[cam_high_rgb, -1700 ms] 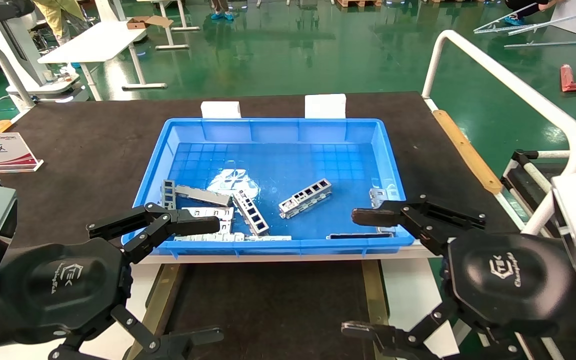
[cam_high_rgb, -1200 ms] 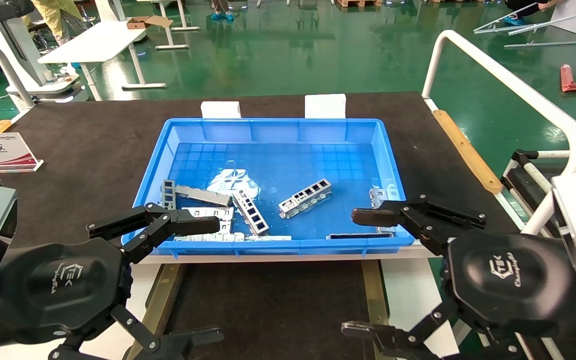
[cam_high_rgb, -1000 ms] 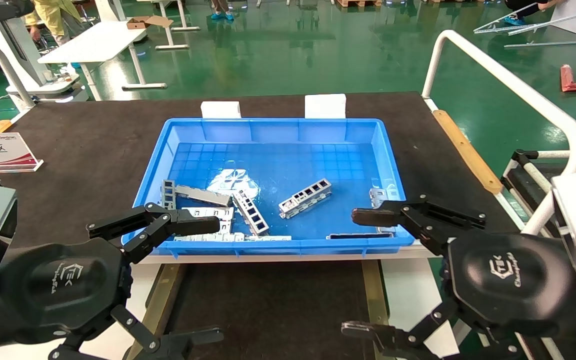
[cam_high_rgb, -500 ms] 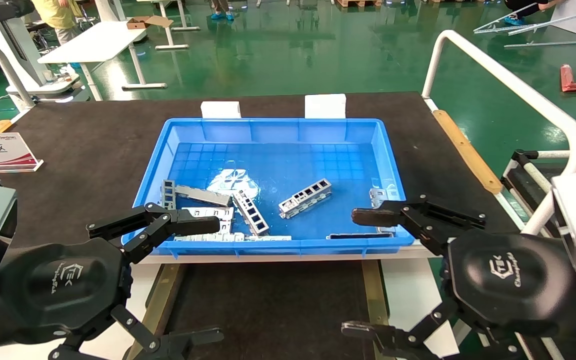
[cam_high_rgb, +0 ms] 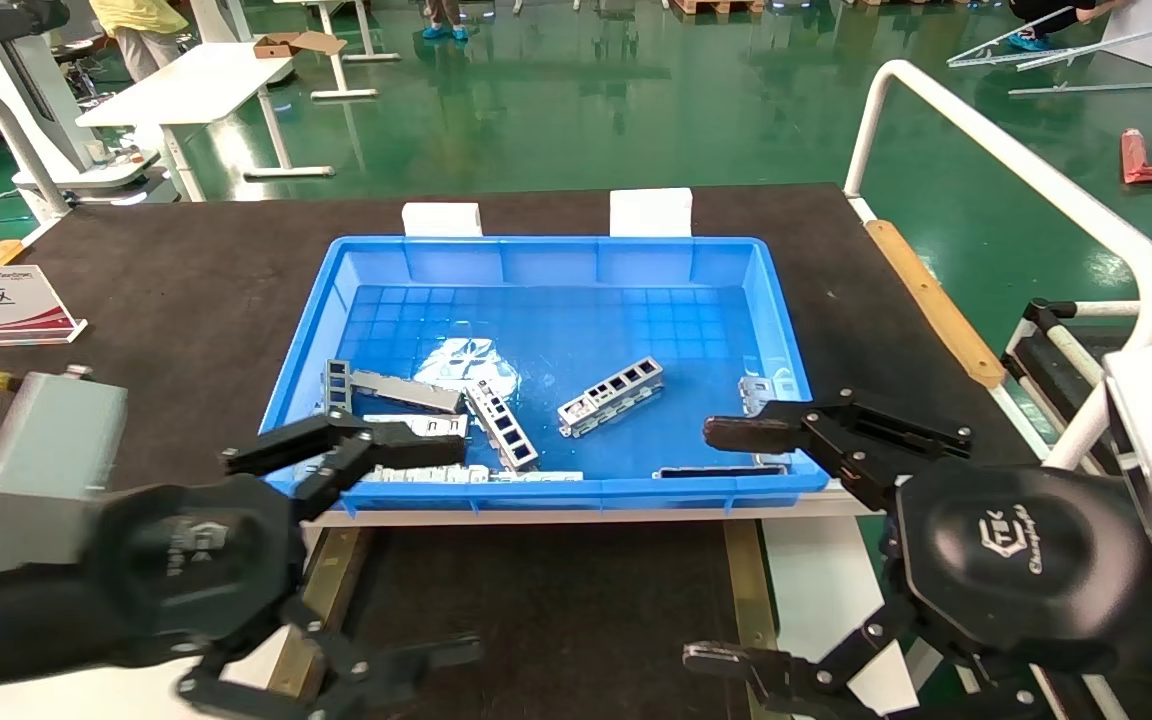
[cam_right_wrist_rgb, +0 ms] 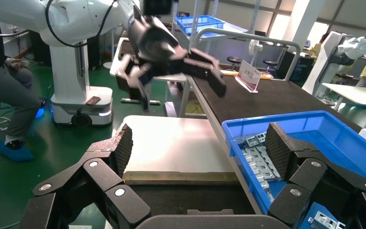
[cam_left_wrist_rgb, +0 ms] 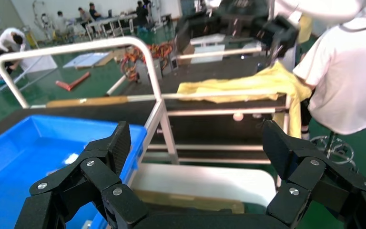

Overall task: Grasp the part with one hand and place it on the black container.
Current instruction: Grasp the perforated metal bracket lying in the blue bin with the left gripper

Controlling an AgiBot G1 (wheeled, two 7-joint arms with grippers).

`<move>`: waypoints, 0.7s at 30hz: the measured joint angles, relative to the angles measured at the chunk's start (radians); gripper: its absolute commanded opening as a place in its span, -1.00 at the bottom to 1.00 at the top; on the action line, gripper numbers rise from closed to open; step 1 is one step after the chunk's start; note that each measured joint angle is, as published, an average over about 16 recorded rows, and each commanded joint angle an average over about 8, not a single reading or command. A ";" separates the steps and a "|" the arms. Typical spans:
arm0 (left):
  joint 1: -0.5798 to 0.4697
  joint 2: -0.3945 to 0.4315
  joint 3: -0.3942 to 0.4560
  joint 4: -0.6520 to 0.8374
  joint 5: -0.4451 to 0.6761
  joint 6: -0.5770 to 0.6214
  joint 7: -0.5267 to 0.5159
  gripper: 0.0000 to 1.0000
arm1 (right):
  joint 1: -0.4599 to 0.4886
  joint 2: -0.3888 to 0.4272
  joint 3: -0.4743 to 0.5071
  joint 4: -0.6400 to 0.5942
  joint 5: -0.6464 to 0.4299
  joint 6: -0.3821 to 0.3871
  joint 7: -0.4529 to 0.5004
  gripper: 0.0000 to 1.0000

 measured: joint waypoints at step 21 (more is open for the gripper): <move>-0.170 0.302 0.136 0.297 0.301 -0.240 0.097 1.00 | 0.000 0.000 -0.001 0.000 0.000 0.000 0.000 1.00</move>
